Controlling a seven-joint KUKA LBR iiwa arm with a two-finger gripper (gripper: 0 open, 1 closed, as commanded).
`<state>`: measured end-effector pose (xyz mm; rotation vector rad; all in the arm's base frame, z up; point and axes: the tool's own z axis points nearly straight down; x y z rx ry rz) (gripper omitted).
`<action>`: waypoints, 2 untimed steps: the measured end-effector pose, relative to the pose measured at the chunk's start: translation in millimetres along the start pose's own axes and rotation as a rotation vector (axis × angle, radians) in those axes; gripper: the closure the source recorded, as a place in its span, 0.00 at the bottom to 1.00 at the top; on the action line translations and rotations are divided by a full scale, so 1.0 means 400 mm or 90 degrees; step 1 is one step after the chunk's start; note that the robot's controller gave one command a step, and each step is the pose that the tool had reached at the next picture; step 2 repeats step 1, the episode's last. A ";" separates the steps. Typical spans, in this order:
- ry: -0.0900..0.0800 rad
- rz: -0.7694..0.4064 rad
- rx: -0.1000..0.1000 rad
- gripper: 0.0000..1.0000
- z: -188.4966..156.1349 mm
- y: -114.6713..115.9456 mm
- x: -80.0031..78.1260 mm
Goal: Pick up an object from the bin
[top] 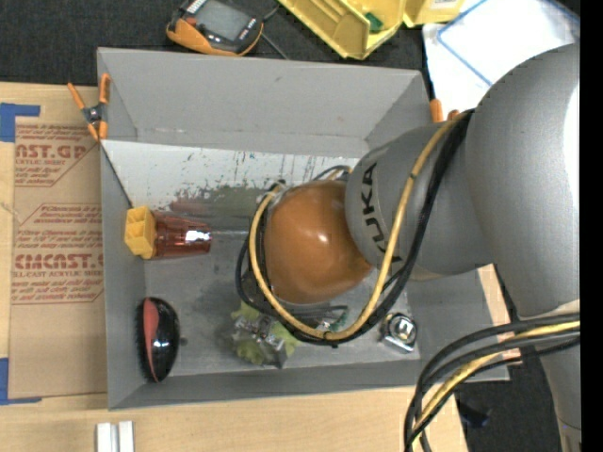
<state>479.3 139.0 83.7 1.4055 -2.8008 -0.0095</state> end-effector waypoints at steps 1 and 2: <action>0.000 0.000 -0.001 1.00 -0.052 0.002 0.000; 0.000 0.000 -0.001 1.00 -0.052 0.002 0.000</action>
Offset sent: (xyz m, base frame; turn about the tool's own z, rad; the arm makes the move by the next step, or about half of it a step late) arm -0.0003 0.0004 0.0627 -0.0002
